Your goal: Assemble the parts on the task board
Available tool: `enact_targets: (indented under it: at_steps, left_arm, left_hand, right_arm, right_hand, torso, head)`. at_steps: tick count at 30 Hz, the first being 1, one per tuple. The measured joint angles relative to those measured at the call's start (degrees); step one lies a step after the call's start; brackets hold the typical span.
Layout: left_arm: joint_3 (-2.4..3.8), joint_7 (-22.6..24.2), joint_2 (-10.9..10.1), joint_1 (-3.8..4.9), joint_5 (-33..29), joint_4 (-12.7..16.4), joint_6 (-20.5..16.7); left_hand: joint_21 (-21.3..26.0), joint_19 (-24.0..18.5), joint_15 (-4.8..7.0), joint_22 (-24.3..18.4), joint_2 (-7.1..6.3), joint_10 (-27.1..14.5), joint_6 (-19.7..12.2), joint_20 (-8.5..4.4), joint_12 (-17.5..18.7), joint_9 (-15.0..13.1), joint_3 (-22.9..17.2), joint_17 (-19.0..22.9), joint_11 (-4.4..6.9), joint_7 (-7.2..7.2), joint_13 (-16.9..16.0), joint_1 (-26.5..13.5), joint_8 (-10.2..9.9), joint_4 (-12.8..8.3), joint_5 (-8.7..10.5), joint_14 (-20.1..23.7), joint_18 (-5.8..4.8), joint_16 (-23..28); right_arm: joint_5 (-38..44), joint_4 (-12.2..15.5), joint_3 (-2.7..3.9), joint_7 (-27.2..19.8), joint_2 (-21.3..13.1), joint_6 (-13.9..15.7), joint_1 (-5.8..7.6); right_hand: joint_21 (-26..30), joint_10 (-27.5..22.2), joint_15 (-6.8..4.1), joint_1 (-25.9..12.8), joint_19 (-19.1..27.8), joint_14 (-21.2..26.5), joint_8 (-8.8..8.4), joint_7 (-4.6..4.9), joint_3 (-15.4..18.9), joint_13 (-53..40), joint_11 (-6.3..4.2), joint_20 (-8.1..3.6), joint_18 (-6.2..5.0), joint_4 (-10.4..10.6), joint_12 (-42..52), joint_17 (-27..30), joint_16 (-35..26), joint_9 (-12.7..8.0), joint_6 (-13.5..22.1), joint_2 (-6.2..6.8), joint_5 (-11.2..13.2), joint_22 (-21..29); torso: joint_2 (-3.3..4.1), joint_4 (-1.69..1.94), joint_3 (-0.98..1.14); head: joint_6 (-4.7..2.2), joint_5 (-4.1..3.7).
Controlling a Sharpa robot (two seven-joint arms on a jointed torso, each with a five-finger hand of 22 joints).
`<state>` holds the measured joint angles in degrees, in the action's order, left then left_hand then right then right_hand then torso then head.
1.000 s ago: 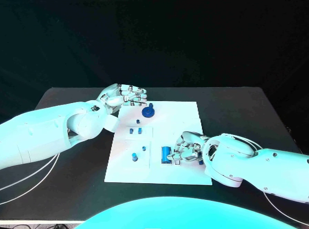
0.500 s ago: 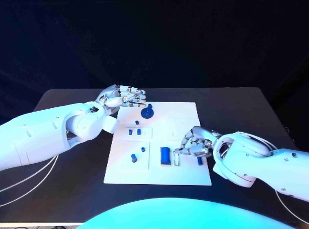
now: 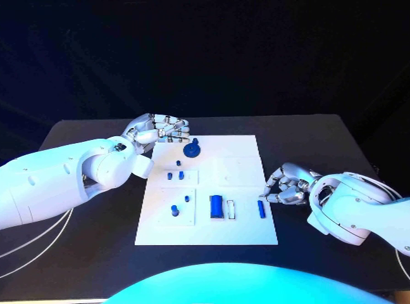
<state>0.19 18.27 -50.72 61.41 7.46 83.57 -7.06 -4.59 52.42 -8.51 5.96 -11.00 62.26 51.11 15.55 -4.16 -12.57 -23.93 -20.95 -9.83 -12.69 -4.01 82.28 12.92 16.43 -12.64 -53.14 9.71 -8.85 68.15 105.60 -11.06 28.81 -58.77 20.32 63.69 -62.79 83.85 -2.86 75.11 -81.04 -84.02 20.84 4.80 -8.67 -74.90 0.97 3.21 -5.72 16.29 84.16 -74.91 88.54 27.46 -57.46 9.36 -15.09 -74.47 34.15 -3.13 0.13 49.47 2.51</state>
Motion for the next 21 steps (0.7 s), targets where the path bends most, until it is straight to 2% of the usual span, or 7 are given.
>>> enact_targets:
  at_steps: [5,6,8,21]
  left_arm:
    - [0.0,0.0,0.0,0.0,0.0,0.0,0.0]
    - [0.0,0.0,0.0,0.0,0.0,0.0,0.0]
    - [0.0,0.0,0.0,0.0,0.0,0.0,0.0]
    - [-0.02,-0.1,0.1,-0.02,0.0,-0.1,0.1]
  left_hand:
    - [0.0,0.0,0.0,0.0,0.0,0.0,0.0,0.0,0.0,0.0,0.0,0.0,0.0,0.0,0.0,0.0,0.0,0.0,0.0,0.0,0.0,0.0]
    - [0.0,0.0,0.0,0.0,0.0,0.0,0.0,0.0,0.0,0.0,0.0,0.0,0.0,0.0,0.0,0.0,0.0,0.0,0.0,0.0,0.0,0.0]
    - [0.0,0.0,0.0,0.0,0.0,0.0,0.0,0.0,0.0,0.0,0.0,0.0,0.0,0.0,0.0,0.0,0.0,0.0,0.0,0.0,0.0,0.0]
    - [0.0,0.0,0.0,0.0,0.0,0.0,0.0,0.0,0.0,0.0,0.0,0.0,0.0,0.0,0.0,0.0,0.0,0.0,0.0,0.0,0.0,0.0]
  right_arm:
    - [1.7,-0.2,-0.06,0.5,-0.6,-0.7,-1.75]
    - [2.0,-0.3,-0.1,0.6,-0.6,-0.9,-2.06]
    - [2.5,-0.5,-0.13,0.8,-0.6,-1.1,-2.6]
    - [4.2,-1.6,-0.12,1.1,1.3,-1.4,-3.62]
  right_hand:
    - [0.0,0.1,0.0,0.0,0.0,0.0,0.45,-0.46,-0.2,0.0,-0.49,0.0,0.0,0.2,-0.3,0.0,0.0,0.4,-1.1,0.03,0.0,0.0]
    - [0.0,0.2,-0.15,-0.7,0.0,0.1,0.55,-0.47,-0.2,0.0,-0.57,0.0,0.0,0.2,-0.3,0.0,0.0,0.4,-1.1,0.46,0.0,0.0]
    - [0.0,0.2,-0.44,-2.3,0.0,0.0,0.68,-0.64,-0.2,0.0,-0.57,0.0,0.0,0.2,-0.3,0.0,0.0,0.6,-1.2,0.23,0.0,0.0]
    - [0.0,0.2,-0.44,-2.8,0.0,0.0,0.68,-0.65,-0.2,0.0,-0.57,0.0,0.0,0.2,-0.3,0.0,0.0,0.7,-1.2,0.07,0.0,-0.1]
  torso:
    - [0.02,0.01,0.04]
    - [0.02,0.0,0.04]
    - [0.03,0.0,0.04]
    - [0.04,0.07,0.01]
  head:
    - [0.06,-0.08]
    - [0.07,-0.06]
    - [0.08,-0.01]
    - [0.19,0.02]
